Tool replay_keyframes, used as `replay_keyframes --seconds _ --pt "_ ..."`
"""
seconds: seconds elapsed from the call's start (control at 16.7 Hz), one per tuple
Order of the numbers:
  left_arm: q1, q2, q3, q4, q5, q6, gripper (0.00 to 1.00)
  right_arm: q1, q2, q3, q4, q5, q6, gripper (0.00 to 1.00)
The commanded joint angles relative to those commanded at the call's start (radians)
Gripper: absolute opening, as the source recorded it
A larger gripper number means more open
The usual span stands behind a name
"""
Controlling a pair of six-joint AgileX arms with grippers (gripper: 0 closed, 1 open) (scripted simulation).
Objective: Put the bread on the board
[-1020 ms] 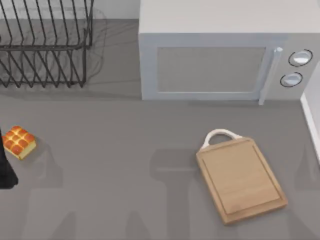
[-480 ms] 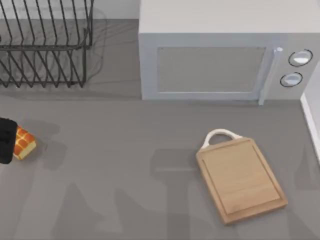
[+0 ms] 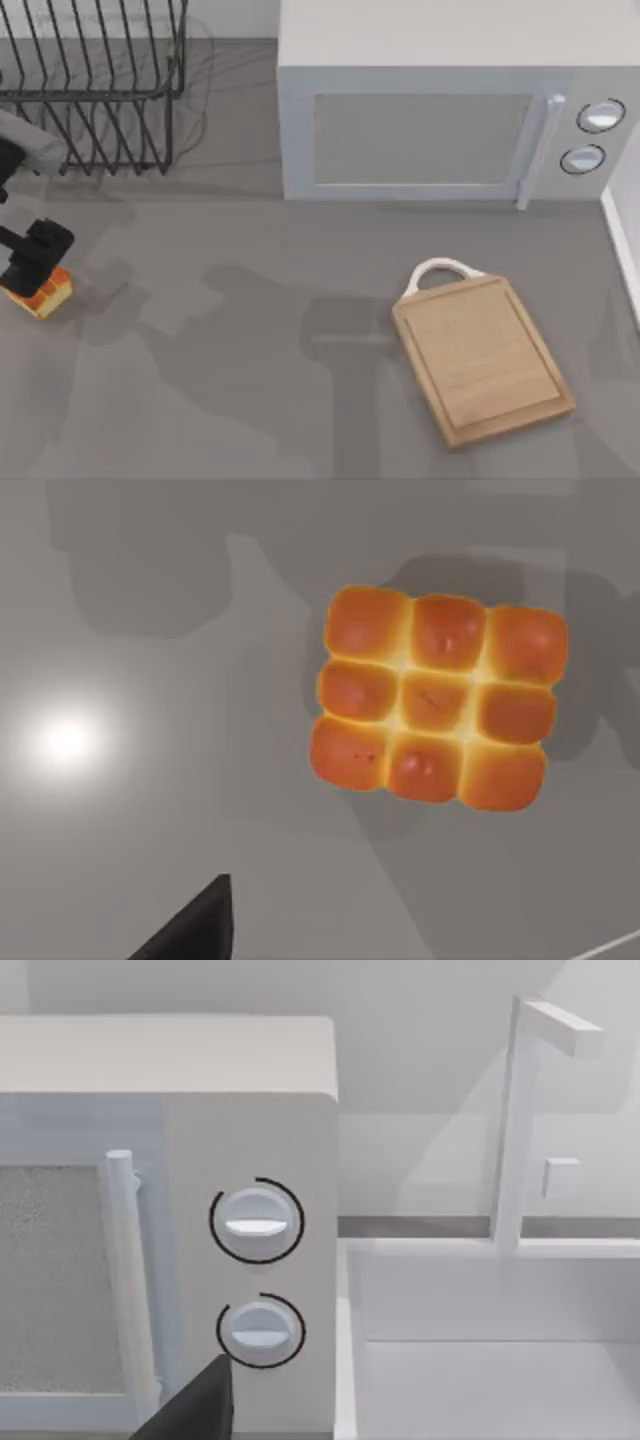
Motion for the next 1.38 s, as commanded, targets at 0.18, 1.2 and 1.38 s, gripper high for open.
replay_keyframes --seconds 0.18,1.2,1.38 --pt "0.001 0.194 0.148 -0.099 0.000 0.067 1.00 0.000 0.000 0.000 0.000 0.000 0.000 1.00" --pt "0.004 0.431 0.144 0.053 0.000 0.120 1.00 0.000 0.000 0.000 0.000 0.000 0.000 1.00" --pt "0.004 0.449 0.126 0.082 0.000 0.121 1.00 0.000 0.000 0.000 0.000 0.000 0.000 1.00"
